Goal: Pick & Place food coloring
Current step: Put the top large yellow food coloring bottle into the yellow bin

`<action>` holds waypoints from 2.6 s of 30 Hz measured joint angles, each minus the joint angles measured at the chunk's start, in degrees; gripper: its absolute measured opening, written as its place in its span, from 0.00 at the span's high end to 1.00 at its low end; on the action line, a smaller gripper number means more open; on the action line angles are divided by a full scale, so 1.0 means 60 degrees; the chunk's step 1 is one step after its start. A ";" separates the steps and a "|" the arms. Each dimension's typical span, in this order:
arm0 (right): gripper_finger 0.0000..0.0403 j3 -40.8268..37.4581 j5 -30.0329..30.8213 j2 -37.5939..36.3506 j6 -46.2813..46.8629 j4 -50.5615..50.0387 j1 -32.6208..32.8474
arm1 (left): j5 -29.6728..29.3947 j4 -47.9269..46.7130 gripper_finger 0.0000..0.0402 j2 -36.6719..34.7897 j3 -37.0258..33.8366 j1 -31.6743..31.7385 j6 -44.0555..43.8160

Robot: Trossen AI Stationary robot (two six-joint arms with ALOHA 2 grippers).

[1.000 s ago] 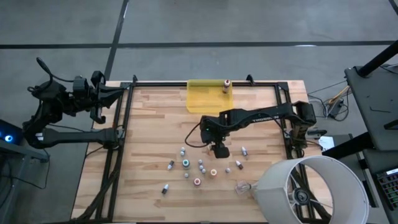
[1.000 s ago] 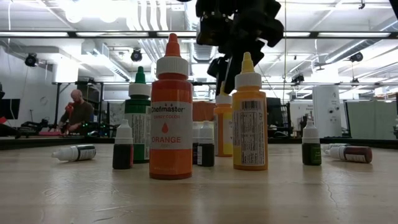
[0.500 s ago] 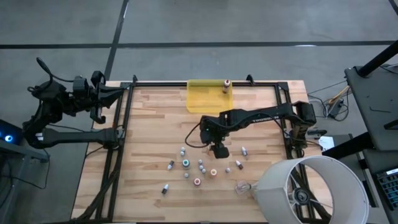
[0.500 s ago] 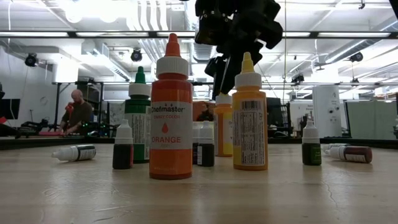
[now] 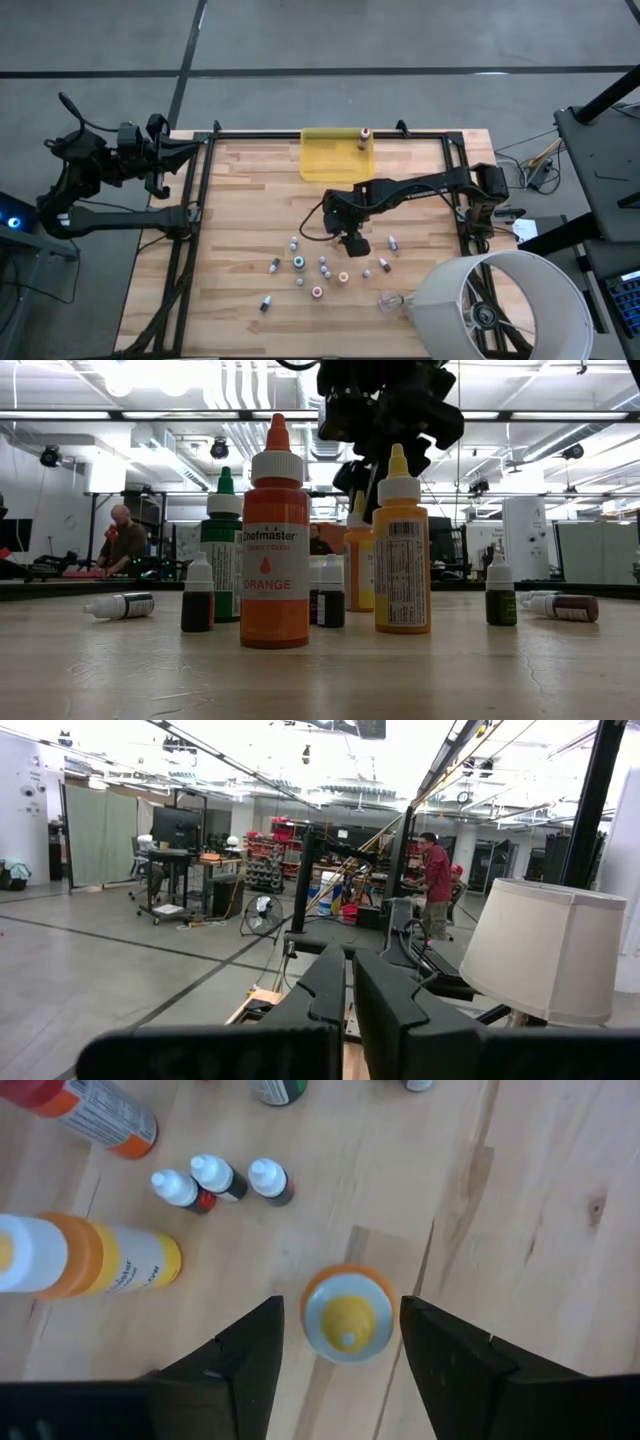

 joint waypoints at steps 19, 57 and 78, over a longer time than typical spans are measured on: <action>0.70 -0.0009 0.0023 -0.0012 0.0004 0.0115 -0.0007 | -0.0001 -0.0002 1.00 0.0001 0.0000 0.0000 0.0000; 0.74 0.2464 0.0872 -0.0579 0.0109 -0.1906 -0.2903 | 0.0001 -0.0002 1.00 -0.0001 0.0000 0.0000 -0.0001; 0.73 0.2567 0.1839 -0.0579 0.2961 -0.1870 -0.4816 | -0.0001 -0.0002 1.00 -0.0001 -0.0001 -0.0001 0.0000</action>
